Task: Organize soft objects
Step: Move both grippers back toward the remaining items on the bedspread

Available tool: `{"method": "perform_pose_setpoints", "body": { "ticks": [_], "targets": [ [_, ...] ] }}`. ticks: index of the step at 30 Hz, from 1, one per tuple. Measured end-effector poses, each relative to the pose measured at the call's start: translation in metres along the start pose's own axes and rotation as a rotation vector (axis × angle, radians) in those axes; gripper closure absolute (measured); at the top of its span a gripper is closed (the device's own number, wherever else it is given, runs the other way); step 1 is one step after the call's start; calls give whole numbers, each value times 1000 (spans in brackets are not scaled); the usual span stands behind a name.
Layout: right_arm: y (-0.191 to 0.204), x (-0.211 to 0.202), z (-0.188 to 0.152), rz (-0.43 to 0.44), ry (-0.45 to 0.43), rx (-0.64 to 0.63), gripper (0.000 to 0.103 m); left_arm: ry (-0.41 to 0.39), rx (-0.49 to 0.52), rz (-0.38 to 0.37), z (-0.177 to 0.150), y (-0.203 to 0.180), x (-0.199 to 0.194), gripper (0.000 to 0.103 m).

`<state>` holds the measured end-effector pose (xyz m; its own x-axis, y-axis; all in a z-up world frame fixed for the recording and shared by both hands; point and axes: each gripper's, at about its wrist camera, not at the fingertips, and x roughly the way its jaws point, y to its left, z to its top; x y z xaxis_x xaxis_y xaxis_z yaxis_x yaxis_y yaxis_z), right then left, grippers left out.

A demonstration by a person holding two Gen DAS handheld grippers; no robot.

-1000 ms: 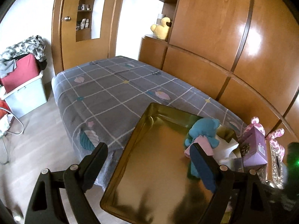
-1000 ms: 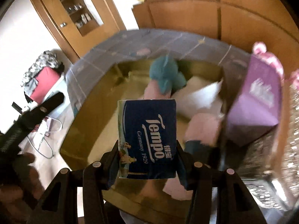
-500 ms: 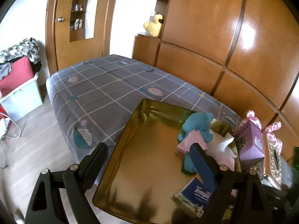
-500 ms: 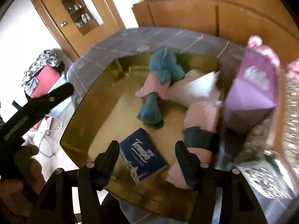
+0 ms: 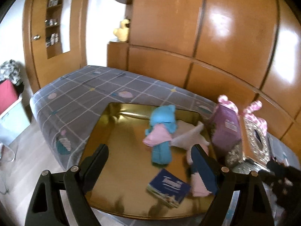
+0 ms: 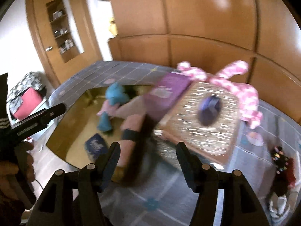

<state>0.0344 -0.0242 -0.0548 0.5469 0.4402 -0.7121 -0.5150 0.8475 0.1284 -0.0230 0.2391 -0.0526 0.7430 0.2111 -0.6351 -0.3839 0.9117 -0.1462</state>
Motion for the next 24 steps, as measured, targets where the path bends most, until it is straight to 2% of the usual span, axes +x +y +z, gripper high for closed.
{"method": "perform_pose_setpoints", "body": {
  "ticks": [20, 24],
  "targets": [
    [-207, -118, -53, -415, -113, 356, 41, -25, 258, -200, -9, -110, -32, 13],
    [-256, -155, -75, -558, -191, 489, 41, -20, 320, -272, -13, -142, -37, 13]
  ]
}}
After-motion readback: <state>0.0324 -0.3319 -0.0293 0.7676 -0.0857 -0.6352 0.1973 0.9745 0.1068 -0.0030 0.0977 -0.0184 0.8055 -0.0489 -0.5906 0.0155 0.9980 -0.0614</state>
